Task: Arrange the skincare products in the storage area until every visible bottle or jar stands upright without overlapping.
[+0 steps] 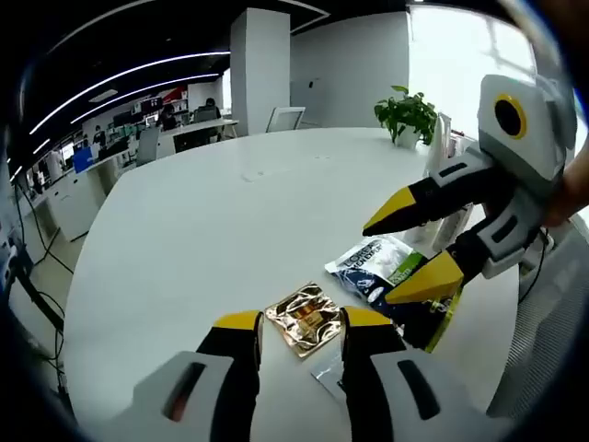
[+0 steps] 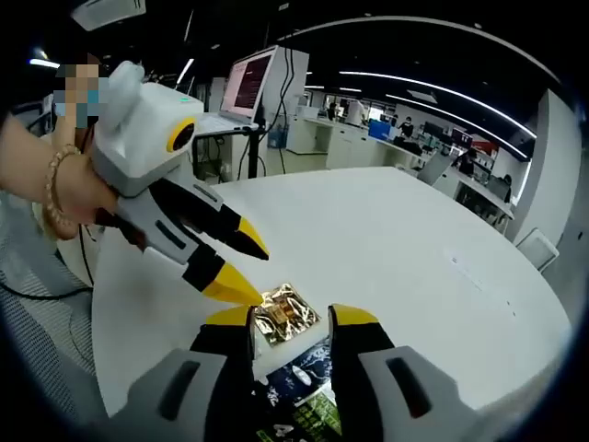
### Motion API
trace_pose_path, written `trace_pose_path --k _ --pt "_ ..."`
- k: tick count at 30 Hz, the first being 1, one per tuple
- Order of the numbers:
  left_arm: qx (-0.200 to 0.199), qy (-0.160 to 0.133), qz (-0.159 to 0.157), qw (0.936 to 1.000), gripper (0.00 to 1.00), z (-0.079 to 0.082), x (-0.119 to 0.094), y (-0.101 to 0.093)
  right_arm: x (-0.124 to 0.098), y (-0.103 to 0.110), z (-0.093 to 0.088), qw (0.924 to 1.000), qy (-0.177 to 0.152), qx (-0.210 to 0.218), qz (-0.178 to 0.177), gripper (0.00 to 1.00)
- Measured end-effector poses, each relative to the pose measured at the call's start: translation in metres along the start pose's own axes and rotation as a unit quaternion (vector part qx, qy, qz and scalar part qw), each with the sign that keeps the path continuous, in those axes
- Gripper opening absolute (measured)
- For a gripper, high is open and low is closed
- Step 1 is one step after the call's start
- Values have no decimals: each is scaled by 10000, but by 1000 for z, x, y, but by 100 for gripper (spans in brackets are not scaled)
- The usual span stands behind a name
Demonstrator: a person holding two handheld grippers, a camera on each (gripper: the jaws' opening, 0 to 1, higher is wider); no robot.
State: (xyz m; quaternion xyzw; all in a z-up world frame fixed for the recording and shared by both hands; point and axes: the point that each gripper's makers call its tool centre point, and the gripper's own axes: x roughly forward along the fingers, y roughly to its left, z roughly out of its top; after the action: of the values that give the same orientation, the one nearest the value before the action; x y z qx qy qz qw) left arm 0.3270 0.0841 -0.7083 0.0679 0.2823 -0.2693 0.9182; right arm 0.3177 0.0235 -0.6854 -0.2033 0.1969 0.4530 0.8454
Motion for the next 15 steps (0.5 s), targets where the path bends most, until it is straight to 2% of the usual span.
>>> trace_pose_path --k 4,9,15 --pt "-178 -60 81 9998 40 1 -22 -7 -26 16 5 9998 -170 70 33 43" --pt "-247 -89 98 9996 53 -3 -38 -21 -60 29 -3 9997 -232 114 -3 51" --pt "-331 -131 39 9994 66 -5 -60 -42 -101 29 -10 9988 -268 224 -335 68"
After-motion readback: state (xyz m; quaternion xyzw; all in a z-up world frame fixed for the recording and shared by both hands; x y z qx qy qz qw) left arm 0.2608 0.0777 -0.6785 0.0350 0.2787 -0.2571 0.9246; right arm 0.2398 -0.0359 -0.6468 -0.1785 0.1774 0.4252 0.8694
